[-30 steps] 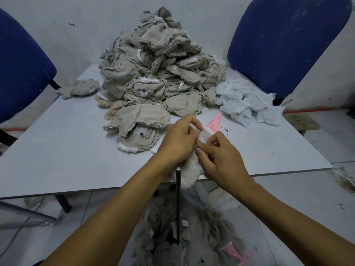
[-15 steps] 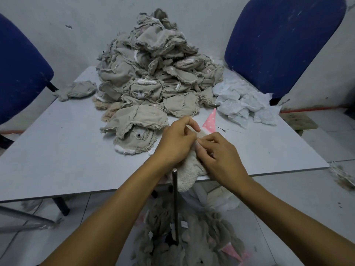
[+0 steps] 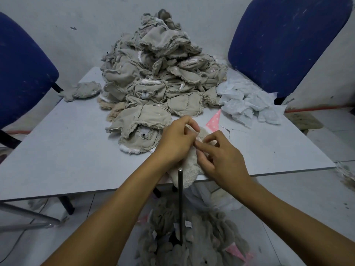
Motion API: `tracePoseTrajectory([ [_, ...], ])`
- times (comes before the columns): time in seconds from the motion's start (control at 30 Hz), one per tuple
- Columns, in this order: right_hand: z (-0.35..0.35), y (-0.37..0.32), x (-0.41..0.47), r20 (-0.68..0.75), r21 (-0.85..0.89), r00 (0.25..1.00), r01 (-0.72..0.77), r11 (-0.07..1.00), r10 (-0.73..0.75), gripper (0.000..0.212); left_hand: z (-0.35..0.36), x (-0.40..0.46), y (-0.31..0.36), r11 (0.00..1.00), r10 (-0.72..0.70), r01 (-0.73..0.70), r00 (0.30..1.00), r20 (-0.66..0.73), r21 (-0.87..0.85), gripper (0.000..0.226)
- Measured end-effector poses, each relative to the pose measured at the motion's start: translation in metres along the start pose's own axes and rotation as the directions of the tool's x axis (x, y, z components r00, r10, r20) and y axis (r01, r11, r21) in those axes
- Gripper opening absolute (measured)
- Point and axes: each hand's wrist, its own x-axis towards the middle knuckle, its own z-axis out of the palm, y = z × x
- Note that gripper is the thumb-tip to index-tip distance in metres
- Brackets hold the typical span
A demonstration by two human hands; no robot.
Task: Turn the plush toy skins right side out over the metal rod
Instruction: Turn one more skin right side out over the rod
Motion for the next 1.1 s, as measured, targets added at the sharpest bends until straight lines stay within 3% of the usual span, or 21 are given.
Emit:
tracePoseTrajectory([
  [0.13, 0.001, 0.0, 0.008, 0.017, 0.126, 0.99, -0.142, 0.982, 0.14, 0.012, 0.0, -0.004, 0.002, 0.998, 0.023, -0.024, 1.0, 0.007, 0.052, 0.015],
  [0.2, 0.001, -0.002, 0.01, -0.011, 0.206, 0.973, -0.222, 0.953, 0.23, 0.018, 0.0, -0.003, 0.004, 0.999, 0.016, -0.016, 1.0, 0.006, 0.034, 0.016],
  [0.3, -0.004, -0.002, 0.013, 0.012, 0.217, 0.968, -0.246, 0.945, 0.249, 0.011, 0.004, -0.003, 0.005, 0.994, 0.044, -0.05, 0.997, 0.07, 0.094, 0.016],
  [0.37, -0.009, -0.002, 0.017, 0.084, 0.32, 0.952, -0.304, 0.897, 0.293, 0.008, 0.006, -0.002, 0.001, 0.976, -0.062, 0.049, 0.997, 0.051, 0.214, 0.017],
  [0.47, -0.015, 0.004, 0.022, 0.162, 0.475, 0.863, -0.493, 0.729, 0.478, 0.02, 0.005, -0.001, 0.0, 0.895, -0.287, 0.267, 0.958, 0.001, 0.357, 0.037],
  [0.53, -0.016, 0.012, 0.027, 0.164, 0.23, 0.877, -0.479, 0.847, 0.452, 0.029, 0.007, -0.001, 0.0, 0.871, -0.263, 0.233, 0.965, 0.011, 0.432, 0.042],
  [0.6, -0.015, 0.012, 0.029, 0.251, 0.078, 0.887, -0.419, 0.905, 0.388, 0.054, 0.008, -0.005, 0.003, 0.921, -0.177, 0.15, 0.983, 0.044, 0.358, 0.047],
  [0.67, -0.014, 0.01, 0.03, 0.329, 0.15, 0.87, -0.432, 0.89, 0.367, 0.072, 0.006, -0.011, 0.004, 0.979, -0.084, 0.064, 0.992, 0.097, 0.195, 0.059],
  [0.77, -0.011, 0.0, 0.028, 0.293, 0.373, 0.916, -0.374, 0.849, 0.274, 0.067, 0.0, -0.012, 0.002, 1.0, 0.006, -0.007, 0.999, 0.041, 0.026, 0.083],
  [0.87, -0.003, -0.019, 0.02, 0.22, 0.55, 0.964, -0.251, 0.797, 0.152, 0.056, 0.002, -0.014, -0.004, 0.987, 0.114, -0.098, 0.985, -0.127, 0.125, 0.091],
  [0.93, 0.0, -0.026, 0.018, 0.184, 0.597, 0.971, -0.234, 0.767, 0.153, 0.05, 0.003, -0.013, -0.01, 0.978, 0.143, -0.117, 0.979, -0.147, 0.175, 0.081],
  [1.03, -0.004, -0.023, 0.022, 0.181, 0.622, 0.96, -0.278, 0.732, 0.212, 0.045, -0.005, -0.008, -0.013, 0.998, -0.012, 0.006, 0.996, 0.091, 0.061, 0.051],
  [1.1, -0.007, -0.021, 0.024, 0.185, 0.622, 0.963, -0.268, 0.735, 0.194, 0.041, -0.011, -0.007, -0.016, 0.996, -0.074, 0.062, 0.973, 0.219, 0.06, 0.053],
])
